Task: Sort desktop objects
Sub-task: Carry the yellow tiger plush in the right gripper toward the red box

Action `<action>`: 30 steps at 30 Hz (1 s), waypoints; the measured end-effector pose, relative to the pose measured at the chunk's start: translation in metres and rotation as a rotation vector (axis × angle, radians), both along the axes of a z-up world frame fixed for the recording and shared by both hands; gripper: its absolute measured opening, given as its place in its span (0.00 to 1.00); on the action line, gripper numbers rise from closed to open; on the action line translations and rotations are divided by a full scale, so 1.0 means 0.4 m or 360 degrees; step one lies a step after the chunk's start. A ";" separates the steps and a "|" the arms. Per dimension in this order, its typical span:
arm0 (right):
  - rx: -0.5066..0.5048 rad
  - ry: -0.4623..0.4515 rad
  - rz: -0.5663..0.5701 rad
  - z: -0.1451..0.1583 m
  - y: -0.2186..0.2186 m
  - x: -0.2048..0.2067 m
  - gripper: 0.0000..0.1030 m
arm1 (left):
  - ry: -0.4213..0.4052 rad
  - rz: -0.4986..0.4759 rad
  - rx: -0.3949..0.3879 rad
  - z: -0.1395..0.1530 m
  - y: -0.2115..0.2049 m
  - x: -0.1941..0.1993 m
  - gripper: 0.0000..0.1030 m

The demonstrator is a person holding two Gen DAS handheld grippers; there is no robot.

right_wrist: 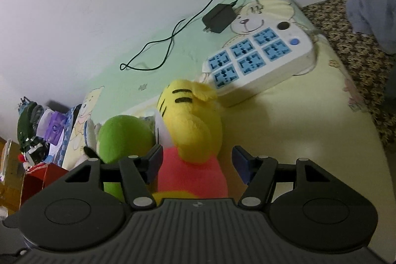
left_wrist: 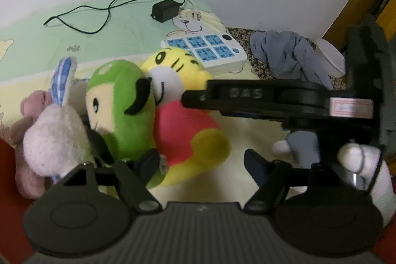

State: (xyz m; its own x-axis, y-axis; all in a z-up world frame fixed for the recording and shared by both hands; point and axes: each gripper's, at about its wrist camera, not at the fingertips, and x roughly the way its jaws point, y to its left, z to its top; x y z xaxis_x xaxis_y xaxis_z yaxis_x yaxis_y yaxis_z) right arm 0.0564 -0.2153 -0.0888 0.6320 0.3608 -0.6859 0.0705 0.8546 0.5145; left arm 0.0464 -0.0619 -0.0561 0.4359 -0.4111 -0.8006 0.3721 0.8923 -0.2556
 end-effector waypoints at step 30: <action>0.0232 0.0088 -0.0077 -0.016 -0.115 -0.143 0.37 | 0.0062 -0.0258 0.0082 -0.089 -0.106 -0.023 0.94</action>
State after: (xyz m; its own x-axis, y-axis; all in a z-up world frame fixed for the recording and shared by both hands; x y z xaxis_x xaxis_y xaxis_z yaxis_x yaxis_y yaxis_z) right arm -0.0007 -0.2613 -0.0954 0.6137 0.4294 -0.6626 0.1412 0.7660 0.6271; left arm 0.0370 -0.1041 -0.0918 0.3352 -0.4317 -0.8374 0.5030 0.8336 -0.2283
